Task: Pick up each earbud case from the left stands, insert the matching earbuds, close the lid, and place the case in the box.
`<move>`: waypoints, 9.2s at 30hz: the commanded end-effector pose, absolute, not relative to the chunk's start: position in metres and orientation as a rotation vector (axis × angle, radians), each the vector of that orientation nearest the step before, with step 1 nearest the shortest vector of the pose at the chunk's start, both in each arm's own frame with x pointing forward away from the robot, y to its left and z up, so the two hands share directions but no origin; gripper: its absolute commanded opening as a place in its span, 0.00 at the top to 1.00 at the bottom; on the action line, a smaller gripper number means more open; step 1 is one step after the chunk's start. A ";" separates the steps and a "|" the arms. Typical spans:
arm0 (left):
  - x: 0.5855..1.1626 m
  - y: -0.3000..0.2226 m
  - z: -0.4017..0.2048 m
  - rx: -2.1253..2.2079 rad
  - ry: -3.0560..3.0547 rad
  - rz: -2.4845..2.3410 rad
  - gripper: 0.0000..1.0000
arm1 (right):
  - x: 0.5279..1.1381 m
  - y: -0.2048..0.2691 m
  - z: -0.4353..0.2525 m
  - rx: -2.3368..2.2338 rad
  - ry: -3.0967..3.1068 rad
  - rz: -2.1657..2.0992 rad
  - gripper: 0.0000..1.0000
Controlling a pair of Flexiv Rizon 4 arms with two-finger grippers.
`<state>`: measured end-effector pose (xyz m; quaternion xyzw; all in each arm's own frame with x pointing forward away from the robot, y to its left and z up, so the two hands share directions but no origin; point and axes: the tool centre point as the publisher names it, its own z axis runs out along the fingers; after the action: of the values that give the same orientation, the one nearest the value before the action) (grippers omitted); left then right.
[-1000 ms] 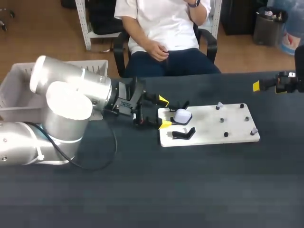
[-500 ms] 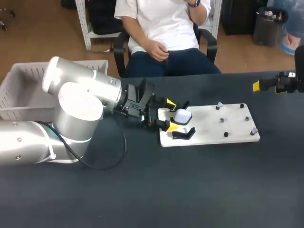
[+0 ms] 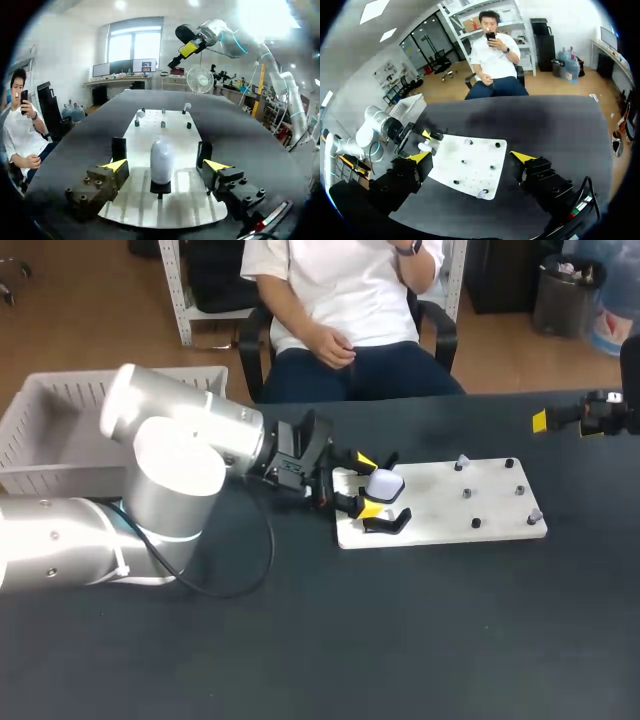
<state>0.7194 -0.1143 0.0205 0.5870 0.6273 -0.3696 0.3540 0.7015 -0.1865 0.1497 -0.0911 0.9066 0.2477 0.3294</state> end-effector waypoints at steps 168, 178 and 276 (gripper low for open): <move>0.709 -0.165 0.148 1.281 1.229 -1.053 1.00 | 0.686 -0.174 0.153 -0.394 2.482 0.271 0.00; 0.709 -0.165 0.148 1.281 1.229 -1.053 1.00 | 0.686 -0.174 0.153 -0.394 2.482 0.271 0.00; 0.709 -0.158 0.154 1.176 1.205 -1.092 1.00 | 0.647 -0.178 0.029 -0.614 2.801 -0.207 0.53</move>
<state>0.7106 -0.1583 0.1545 0.4968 0.5068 -0.4608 0.5329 0.6474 -0.1776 0.0294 -0.2124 0.9655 -0.0711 0.1327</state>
